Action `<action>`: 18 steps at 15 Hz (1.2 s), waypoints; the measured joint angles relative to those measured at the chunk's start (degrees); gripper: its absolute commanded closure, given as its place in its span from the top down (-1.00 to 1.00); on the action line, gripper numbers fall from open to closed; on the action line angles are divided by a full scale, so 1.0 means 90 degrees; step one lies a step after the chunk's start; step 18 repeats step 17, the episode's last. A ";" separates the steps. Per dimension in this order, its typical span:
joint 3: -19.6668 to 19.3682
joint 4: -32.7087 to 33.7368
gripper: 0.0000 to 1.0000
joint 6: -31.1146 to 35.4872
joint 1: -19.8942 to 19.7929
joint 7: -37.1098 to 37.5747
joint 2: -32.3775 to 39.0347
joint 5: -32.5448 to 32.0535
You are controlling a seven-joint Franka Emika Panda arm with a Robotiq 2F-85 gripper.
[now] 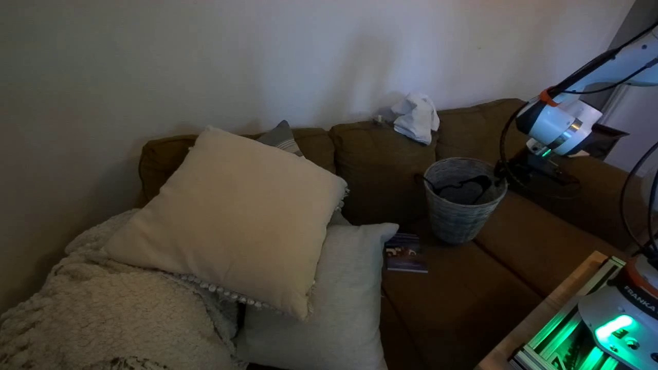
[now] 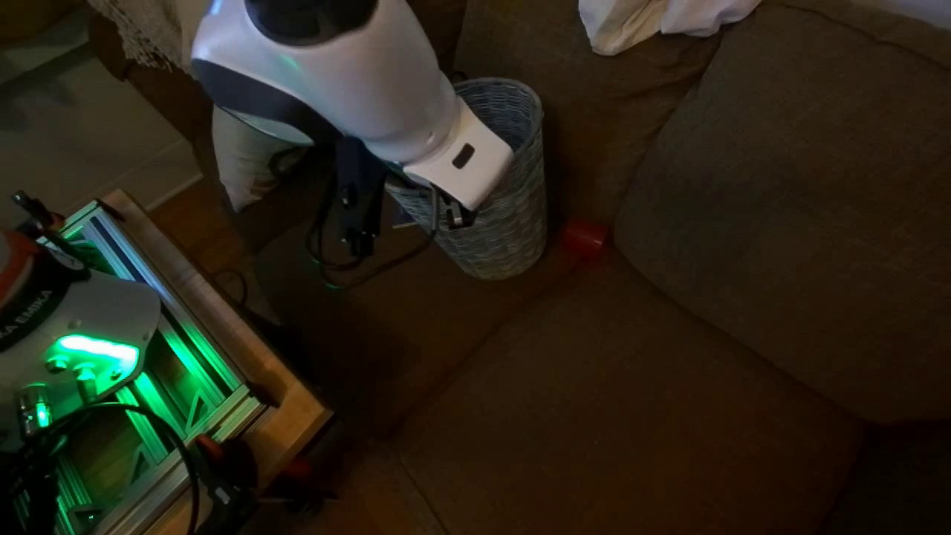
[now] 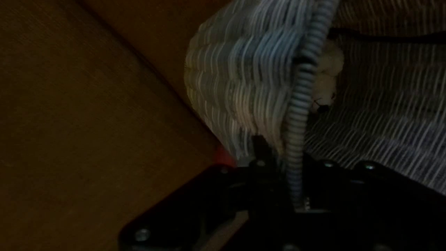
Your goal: Pick up the basket and place it the right side up on the basket
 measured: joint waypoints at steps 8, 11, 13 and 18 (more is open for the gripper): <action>-0.0485 0.0272 1.00 -0.1478 -0.0469 -0.0338 -0.0089 0.0345; -0.0829 -0.0227 1.00 -0.1208 0.0243 0.0592 -0.1071 0.0020; -0.0776 -0.0735 0.99 -0.1023 0.0623 0.1199 -0.1842 -0.0552; -0.1249 -0.1757 0.99 -0.1034 0.2140 0.2041 -0.3330 -0.1582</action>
